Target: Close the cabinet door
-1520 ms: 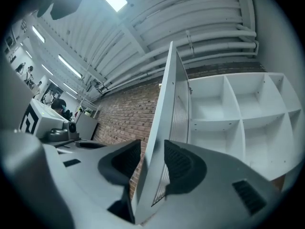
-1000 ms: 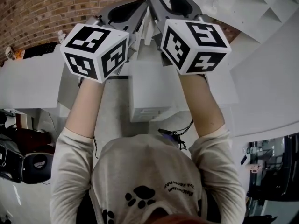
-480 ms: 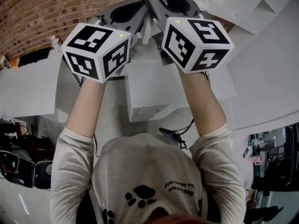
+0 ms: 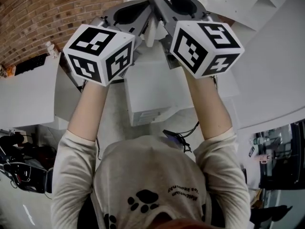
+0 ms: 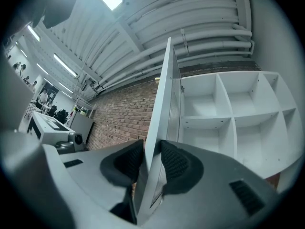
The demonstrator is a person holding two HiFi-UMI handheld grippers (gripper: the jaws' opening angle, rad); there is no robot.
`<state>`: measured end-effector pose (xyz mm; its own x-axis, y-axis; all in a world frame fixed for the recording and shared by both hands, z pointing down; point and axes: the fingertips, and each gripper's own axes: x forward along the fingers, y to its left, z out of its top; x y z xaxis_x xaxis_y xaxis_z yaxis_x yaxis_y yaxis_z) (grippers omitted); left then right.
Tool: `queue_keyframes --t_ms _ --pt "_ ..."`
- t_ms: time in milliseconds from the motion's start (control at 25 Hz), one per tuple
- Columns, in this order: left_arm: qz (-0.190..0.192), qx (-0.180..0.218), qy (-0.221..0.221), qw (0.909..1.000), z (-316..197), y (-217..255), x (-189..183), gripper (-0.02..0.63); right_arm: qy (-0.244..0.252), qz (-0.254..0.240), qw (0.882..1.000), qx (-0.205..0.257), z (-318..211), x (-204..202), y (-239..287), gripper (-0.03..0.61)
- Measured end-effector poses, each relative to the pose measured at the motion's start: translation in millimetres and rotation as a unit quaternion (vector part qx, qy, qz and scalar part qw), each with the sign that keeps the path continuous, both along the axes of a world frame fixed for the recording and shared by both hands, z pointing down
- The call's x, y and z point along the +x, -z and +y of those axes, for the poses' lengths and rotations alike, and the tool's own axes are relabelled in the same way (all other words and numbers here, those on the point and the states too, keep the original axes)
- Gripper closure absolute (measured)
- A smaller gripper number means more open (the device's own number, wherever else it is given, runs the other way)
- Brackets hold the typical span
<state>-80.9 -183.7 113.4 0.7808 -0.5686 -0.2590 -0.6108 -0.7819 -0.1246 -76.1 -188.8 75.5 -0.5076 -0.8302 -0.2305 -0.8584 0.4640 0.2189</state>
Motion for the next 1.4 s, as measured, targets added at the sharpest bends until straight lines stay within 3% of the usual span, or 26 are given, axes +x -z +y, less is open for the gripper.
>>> queue_keyframes --t_ms 400,840,1400 --pt "-0.009 -0.002 -0.025 0.9996 -2.3 -6.2 29.3 0.605 -0.013 -0.009 1.0 0.004 -0.1 29.3 0.2 0.469" --pt "-0.024 -0.003 -0.038 0.999 -27.9 -8.4 70.2 0.606 0.006 -0.028 1.0 -0.011 -25.4 71.8 1.5 0.485" --pt "-0.013 0.004 -0.003 0.9999 -80.1 -13.1 130.8 0.606 0.11 -0.04 0.993 -0.034 -82.8 137.9 -2.9 0.491"
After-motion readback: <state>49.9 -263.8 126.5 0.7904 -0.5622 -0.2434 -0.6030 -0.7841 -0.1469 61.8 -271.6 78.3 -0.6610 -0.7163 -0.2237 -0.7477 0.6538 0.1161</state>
